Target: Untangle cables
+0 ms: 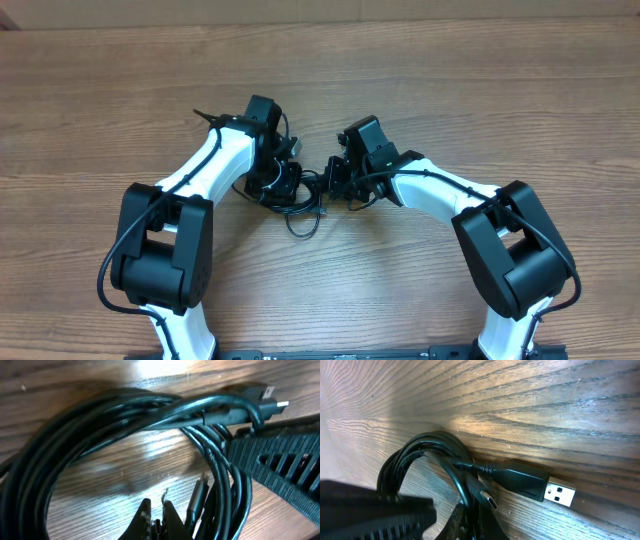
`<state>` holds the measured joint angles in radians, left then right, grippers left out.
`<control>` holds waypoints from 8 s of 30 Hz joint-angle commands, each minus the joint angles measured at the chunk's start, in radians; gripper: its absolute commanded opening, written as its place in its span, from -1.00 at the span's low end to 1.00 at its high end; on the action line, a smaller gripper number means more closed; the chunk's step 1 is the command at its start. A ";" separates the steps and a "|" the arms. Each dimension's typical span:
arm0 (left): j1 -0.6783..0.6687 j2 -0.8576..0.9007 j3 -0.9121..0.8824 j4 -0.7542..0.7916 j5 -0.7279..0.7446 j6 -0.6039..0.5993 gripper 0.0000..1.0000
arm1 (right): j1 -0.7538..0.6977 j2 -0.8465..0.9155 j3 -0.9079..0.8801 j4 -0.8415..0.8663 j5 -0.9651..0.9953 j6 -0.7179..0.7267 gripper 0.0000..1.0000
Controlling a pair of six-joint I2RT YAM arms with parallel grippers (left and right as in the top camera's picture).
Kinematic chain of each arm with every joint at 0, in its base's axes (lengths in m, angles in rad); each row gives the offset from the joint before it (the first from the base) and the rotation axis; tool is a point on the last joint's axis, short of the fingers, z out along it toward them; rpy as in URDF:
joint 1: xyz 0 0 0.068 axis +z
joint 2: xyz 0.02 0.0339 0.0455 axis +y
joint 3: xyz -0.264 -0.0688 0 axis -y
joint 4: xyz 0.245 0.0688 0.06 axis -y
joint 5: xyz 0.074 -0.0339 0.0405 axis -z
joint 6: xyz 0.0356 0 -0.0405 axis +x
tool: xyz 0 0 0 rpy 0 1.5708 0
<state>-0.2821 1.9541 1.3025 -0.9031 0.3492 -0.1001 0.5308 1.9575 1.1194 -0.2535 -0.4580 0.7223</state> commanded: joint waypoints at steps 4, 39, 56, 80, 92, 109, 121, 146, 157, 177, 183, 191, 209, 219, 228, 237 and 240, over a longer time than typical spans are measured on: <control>-0.024 0.013 0.009 -0.036 0.037 0.027 -0.73 | -0.003 0.009 0.004 0.039 0.032 0.014 -0.92; -0.095 0.014 0.032 -0.024 -0.069 0.015 -0.90 | -0.004 0.009 0.004 0.039 0.039 0.011 -0.85; -0.097 0.014 0.002 -0.016 -0.052 -0.038 -0.07 | -0.004 0.009 0.004 0.031 0.039 0.011 -0.85; -0.100 0.014 0.103 -0.066 -0.145 -0.058 -0.92 | -0.004 0.009 0.004 0.024 0.039 0.010 -0.85; -0.101 0.014 0.000 0.014 -0.223 -0.109 -0.76 | -0.004 0.009 0.004 0.021 0.039 0.010 -0.85; -0.077 0.014 0.063 -0.061 0.082 0.014 -0.76 | -0.005 0.008 0.004 0.013 0.007 -0.001 -0.85; -0.034 0.014 0.125 -0.225 -0.142 -0.095 -0.44 | -0.043 0.006 0.006 0.012 -0.141 -0.078 -0.62; -0.015 0.014 -0.008 -0.121 -0.269 -0.223 -0.25 | -0.049 0.006 0.006 -0.036 -0.146 -0.103 -0.53; 0.033 0.014 0.044 -0.136 -0.029 -0.135 -0.10 | 0.010 0.006 0.005 -0.119 0.064 -0.102 -0.52; 0.119 0.014 0.109 -0.426 -0.228 -0.172 0.17 | 0.060 0.006 0.009 -0.115 0.153 -0.102 -0.53; 0.119 0.014 0.050 -0.381 -0.229 -0.203 0.16 | 0.061 0.006 0.009 -0.116 0.153 -0.102 -0.53; 0.119 0.014 -0.037 -0.264 -0.225 -0.222 -0.20 | 0.061 0.006 0.008 -0.124 0.150 -0.102 -0.37; 0.118 0.014 -0.055 -0.052 -0.223 -0.138 -0.91 | 0.056 -0.056 0.009 -0.150 0.117 -0.103 -0.36; 0.118 0.014 -0.055 0.016 -0.164 -0.142 -0.92 | 0.029 -0.132 0.051 -0.304 0.271 -0.121 -0.46; 0.118 0.014 -0.055 0.026 -0.118 -0.192 -0.92 | 0.095 -0.167 0.053 -0.341 0.274 -0.121 -0.36; 0.118 0.014 -0.055 0.020 -0.059 -0.193 -0.92 | 0.158 -0.167 0.045 -0.359 0.363 -0.096 -0.37; 0.118 0.014 -0.055 0.018 -0.060 -0.192 -0.92 | 0.158 -0.166 0.025 -0.357 0.455 -0.033 -0.38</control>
<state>-0.1627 1.9488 1.2610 -0.8852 0.2565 -0.2829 0.6895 1.8141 1.1511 -0.6140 -0.1196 0.6285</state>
